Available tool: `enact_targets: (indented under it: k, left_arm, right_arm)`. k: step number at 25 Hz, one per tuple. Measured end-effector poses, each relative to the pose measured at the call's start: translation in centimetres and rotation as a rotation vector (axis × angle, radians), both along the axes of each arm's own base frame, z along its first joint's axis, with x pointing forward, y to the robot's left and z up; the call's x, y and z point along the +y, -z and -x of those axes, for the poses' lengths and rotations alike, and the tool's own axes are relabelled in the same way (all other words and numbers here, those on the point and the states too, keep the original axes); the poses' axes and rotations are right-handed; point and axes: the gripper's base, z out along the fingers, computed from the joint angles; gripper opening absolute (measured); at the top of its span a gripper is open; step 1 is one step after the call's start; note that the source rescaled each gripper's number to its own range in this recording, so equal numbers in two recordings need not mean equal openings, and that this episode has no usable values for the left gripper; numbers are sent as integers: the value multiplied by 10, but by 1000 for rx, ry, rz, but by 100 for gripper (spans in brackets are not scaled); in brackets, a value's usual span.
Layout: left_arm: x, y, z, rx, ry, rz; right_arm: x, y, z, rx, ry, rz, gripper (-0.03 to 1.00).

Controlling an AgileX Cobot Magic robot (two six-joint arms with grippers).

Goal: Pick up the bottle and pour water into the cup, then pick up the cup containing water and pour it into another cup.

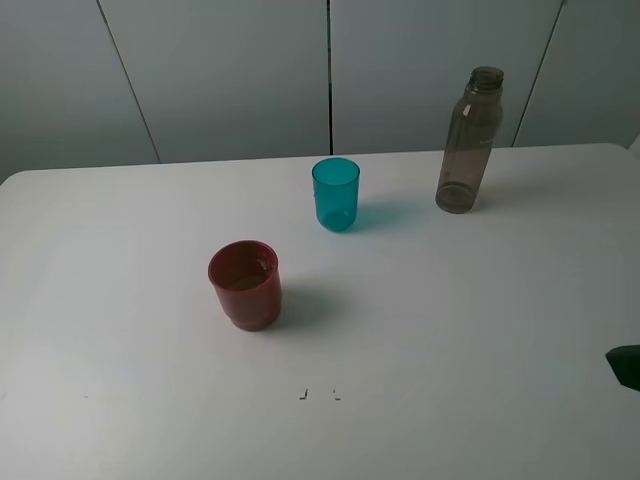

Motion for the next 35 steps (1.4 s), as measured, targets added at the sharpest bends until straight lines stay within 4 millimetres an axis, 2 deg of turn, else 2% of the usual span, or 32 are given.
enact_targets:
  k: [5,15,21,29,35]
  left_arm:
    - [0,0,0,0,0,0]
    - [0,0,0,0,0,0]
    - [0,0,0,0,0,0]
    - [0,0,0,0,0,0]
    - [0,0,0,0,0,0]
  right_arm:
    - [-9,-2,21,-101,-8,-100,100]
    - [-19,-6,39,-213,8,-176,100]
    - [-24,-6,39,-246,195,-158,100]
    - [-29,-7,60,-418,487,-162,100]
    - [-29,-7,61,-435,591,-142,100]
